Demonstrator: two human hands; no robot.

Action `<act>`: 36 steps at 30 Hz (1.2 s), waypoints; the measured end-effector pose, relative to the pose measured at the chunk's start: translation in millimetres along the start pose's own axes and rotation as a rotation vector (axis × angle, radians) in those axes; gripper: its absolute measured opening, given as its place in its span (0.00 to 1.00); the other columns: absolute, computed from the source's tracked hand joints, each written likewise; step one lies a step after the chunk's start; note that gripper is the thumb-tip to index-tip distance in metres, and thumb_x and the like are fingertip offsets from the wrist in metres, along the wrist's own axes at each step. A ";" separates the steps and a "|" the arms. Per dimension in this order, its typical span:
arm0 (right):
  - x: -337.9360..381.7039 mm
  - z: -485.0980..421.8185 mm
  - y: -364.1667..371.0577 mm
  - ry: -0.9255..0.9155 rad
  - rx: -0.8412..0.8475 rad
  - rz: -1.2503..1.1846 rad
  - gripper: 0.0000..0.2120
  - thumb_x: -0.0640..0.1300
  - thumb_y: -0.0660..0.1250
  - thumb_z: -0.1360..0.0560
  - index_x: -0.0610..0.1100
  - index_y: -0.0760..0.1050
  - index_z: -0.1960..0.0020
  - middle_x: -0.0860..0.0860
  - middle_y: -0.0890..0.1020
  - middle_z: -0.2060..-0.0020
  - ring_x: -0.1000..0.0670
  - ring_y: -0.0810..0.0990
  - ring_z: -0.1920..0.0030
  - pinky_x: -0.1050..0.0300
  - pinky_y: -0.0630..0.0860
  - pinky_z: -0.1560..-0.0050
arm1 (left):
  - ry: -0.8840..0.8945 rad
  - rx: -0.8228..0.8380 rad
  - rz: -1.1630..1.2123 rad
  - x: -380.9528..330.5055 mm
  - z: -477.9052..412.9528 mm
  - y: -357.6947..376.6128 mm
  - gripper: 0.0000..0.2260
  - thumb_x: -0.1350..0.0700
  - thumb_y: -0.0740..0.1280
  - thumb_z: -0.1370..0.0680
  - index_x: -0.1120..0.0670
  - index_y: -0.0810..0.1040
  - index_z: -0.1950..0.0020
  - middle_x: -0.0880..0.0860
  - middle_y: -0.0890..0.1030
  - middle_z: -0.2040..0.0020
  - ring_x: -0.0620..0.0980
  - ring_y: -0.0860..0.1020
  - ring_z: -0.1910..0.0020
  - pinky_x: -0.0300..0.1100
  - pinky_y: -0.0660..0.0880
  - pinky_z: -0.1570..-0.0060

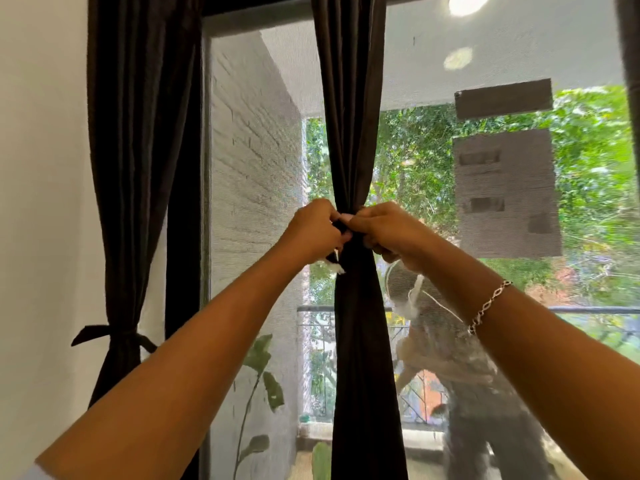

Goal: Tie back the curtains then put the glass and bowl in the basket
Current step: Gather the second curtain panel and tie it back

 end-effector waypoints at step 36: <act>24.9 -33.3 -18.0 -0.531 -0.223 0.438 0.14 0.45 0.62 0.22 0.34 0.71 0.60 0.49 0.69 0.72 0.57 0.65 0.72 0.60 0.62 0.67 | 0.528 -0.595 -0.409 -8.4 24.6 6.2 0.19 0.62 0.66 0.27 0.62 0.70 0.36 0.59 0.81 0.60 0.56 0.79 0.69 0.42 0.71 0.75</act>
Point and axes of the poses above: each hand's wrist, its own z-axis away from the middle knuckle, its own y-axis out of the palm, x = y × z, the point moved 5 cm from there along -z, towards the middle knuckle
